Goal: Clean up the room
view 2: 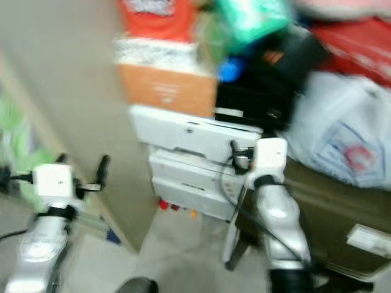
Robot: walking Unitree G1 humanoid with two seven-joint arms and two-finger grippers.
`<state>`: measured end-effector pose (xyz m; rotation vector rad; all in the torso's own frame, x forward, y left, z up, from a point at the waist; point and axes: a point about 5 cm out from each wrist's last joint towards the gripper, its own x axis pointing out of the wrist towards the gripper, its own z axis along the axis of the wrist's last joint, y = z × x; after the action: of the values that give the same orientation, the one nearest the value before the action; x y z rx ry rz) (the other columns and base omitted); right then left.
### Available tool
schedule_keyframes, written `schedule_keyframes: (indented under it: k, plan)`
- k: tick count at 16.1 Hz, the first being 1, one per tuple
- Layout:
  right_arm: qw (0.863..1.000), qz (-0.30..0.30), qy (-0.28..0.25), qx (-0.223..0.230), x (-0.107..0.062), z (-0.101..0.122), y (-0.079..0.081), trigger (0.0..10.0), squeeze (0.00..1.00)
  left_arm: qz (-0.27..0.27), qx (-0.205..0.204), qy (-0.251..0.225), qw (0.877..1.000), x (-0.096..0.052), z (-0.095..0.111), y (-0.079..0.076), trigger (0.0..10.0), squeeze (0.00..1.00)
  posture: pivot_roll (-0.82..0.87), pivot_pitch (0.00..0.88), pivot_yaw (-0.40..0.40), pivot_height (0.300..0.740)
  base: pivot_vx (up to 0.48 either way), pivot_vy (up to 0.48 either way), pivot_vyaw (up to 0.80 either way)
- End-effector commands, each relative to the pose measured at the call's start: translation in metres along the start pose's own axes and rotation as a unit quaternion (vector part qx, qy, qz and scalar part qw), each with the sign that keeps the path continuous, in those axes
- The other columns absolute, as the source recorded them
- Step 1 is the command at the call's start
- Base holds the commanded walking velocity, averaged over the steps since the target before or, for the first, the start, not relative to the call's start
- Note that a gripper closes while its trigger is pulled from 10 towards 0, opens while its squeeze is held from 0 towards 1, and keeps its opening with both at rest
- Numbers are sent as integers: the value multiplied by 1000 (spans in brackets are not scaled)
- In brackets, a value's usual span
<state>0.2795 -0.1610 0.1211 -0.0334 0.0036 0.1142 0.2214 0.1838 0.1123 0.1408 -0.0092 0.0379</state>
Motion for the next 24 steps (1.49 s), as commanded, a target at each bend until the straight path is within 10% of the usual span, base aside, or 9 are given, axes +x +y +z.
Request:
schedule_keyframes:
  k: [1,19,24]
  plan:
    - [1000,-6,1,-4,-1,0,-6,10000,0,-2,-3,-7,1000,1,4,-3,10000,0,-32,0,-9,740,0,0,800]
    - [999,33,30,-13,-22,-8,-11,10000,0,1,0,2,1000,-6,-1,1,10000,0,-21,0,-18,740,0,0,800]
    - [979,169,100,59,-31,-21,6,10000,0,-3,0,1,1000,-6,0,1,10000,0,-23,0,-13,740,0,0,800]
